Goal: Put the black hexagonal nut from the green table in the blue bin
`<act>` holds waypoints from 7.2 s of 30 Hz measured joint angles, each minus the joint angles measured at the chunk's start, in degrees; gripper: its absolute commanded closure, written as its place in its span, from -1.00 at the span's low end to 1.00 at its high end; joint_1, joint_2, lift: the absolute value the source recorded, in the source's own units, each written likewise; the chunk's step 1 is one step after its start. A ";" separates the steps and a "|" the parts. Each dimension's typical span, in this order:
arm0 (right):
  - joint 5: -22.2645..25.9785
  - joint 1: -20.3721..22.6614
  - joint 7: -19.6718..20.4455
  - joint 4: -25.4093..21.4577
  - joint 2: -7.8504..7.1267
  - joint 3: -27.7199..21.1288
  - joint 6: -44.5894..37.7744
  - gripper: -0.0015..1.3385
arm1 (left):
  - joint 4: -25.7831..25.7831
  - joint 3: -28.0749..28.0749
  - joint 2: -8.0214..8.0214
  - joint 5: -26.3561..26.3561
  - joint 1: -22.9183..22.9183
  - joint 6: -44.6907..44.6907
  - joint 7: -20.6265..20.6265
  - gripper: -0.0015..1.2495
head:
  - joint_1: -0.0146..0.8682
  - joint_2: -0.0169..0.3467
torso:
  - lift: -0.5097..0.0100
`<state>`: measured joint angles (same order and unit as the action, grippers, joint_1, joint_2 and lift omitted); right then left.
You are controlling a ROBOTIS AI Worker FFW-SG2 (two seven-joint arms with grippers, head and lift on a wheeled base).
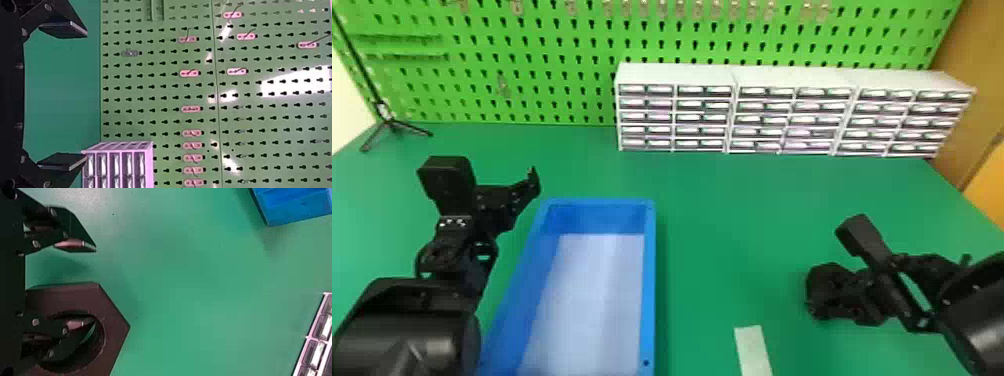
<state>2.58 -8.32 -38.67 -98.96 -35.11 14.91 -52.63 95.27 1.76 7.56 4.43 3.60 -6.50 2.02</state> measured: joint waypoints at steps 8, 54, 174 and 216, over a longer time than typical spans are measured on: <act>-0.55 -0.13 0.00 -0.12 -0.06 0.12 -0.10 0.44 | 0.00 0.00 0.00 -0.04 -0.05 0.00 0.00 -0.73 | 0.58 -0.76 | 0.59; 3.28 -10.36 -1.23 -7.37 -2.40 -0.79 -6.72 0.49 | 0.00 0.00 0.00 0.03 -0.35 0.00 0.00 -0.73 | 0.58 -0.76 | 0.59; 39.34 -42.12 12.31 6.77 11.25 50.97 17.30 0.43 | -0.53 -0.27 0.08 0.76 -0.26 -0.62 0.00 -0.73 | 0.58 -0.76 | 0.59; 38.29 -41.43 12.86 6.77 11.07 49.70 17.87 -0.83 | -0.53 -0.18 0.09 0.84 -0.26 -0.62 0.00 -0.73 | 0.58 -0.76 | 0.59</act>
<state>40.87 -49.74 -25.81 -92.20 -24.03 64.60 -34.76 94.75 1.58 7.65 5.27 3.34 -7.12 2.02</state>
